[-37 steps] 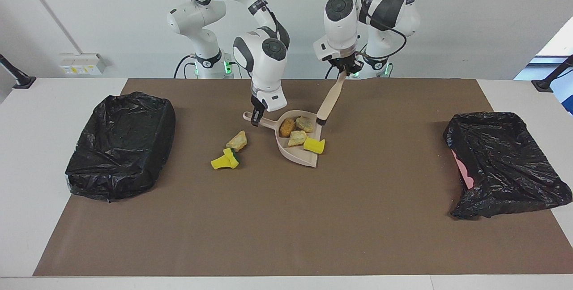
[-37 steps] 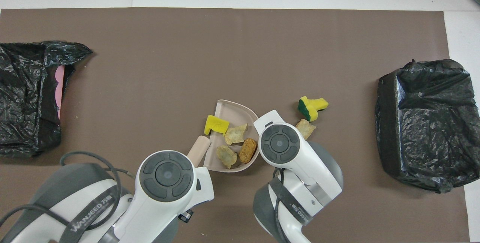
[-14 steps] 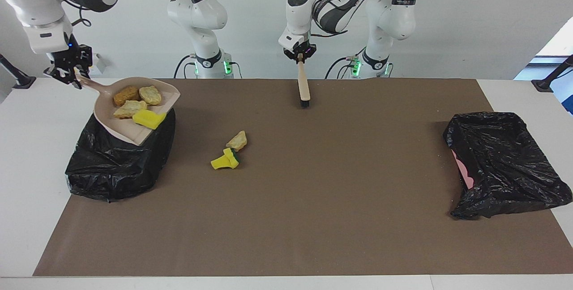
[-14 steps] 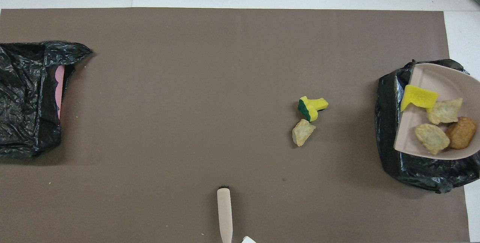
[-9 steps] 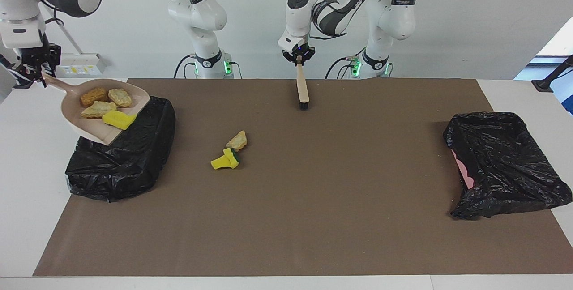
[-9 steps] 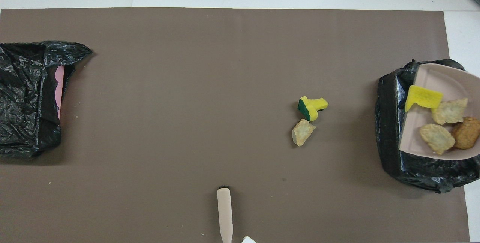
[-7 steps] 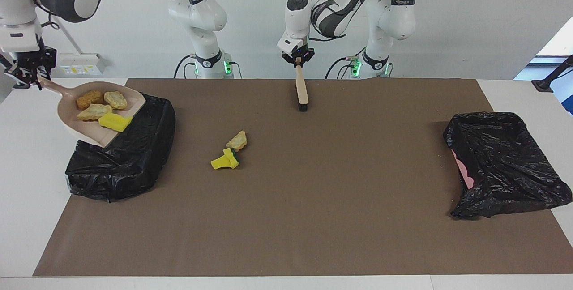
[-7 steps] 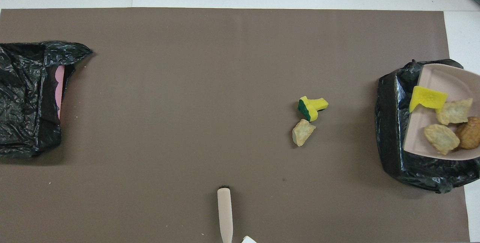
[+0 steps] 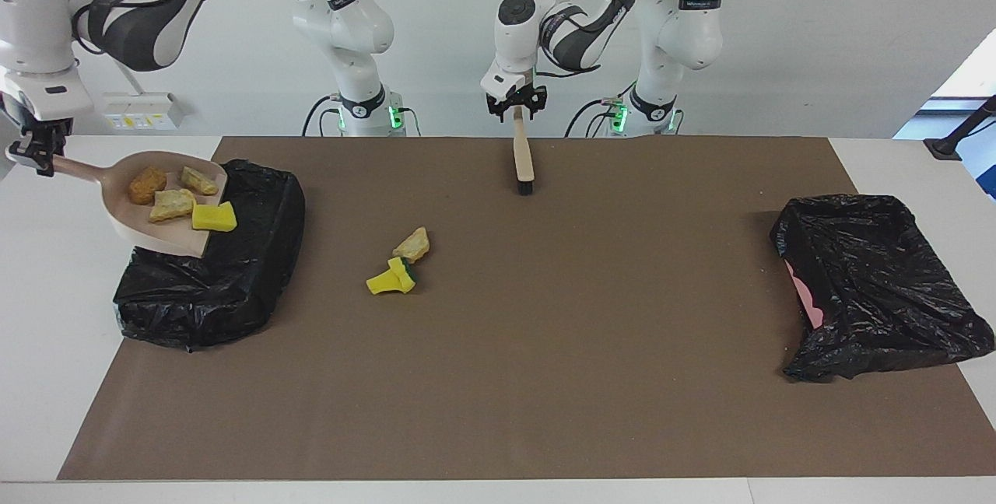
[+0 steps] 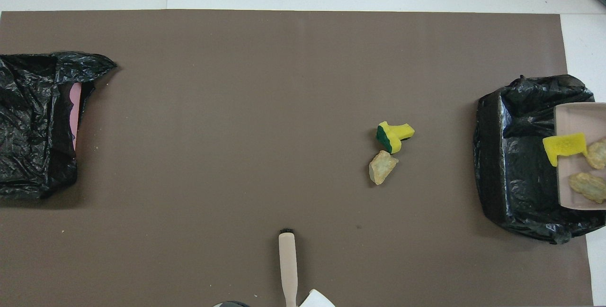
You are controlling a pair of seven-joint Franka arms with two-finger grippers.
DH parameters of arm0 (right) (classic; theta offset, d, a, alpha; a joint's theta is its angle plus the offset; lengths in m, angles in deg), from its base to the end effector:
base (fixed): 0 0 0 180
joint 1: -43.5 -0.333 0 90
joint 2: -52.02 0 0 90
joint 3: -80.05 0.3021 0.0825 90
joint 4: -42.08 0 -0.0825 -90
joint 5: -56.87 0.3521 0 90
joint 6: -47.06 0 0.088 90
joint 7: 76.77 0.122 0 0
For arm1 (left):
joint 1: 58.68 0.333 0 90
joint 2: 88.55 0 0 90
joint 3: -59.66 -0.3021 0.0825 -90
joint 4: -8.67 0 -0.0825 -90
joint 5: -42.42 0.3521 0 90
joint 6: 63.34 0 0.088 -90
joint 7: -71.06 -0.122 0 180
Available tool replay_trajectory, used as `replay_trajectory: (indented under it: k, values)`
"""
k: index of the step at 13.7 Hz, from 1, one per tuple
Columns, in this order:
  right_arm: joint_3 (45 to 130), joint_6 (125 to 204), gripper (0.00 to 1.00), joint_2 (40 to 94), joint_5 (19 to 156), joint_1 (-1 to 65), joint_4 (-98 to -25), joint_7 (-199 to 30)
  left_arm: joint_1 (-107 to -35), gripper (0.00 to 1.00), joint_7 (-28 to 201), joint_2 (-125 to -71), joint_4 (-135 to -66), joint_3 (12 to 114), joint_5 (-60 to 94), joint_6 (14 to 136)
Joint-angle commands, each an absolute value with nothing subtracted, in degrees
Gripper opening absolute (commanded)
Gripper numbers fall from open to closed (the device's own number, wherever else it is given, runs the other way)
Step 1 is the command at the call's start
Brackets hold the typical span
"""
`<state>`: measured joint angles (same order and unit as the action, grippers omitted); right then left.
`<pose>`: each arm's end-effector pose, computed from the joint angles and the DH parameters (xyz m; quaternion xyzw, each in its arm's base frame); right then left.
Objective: Sweep and dump trash in bin
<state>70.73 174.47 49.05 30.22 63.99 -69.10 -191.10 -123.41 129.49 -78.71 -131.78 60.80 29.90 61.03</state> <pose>0.4683 -0.2925 0.5249 0.6388 0.7250 -0.1401 0.2160 0.1640 -0.3930 0.3482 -0.9949 -0.0021 0.1002 0.0081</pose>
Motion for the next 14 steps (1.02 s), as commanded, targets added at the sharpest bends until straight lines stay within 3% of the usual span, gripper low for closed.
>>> replay_trajectory:
  k: [1, 6, 14]
  values:
    - [71.3, 177.3, 0.0, 48.4, 27.3, 63.9, -70.7, -196.3, -117.0, 1.0, 122.7, -80.0, -125.4, 60.6, 30.2, 58.0]
    - [71.4, 181.2, 0.0, 48.9, 24.4, 61.2, -71.0, -206.1, -105.1, 1.0, 112.3, -84.9, -109.2, 60.4, 36.3, 48.6]
    - [71.3, 182.9, 0.0, 46.9, 20.9, 61.5, -69.9, -206.2, -87.7, 1.0, 95.4, -84.7, -93.6, 60.4, 38.0, 36.9]
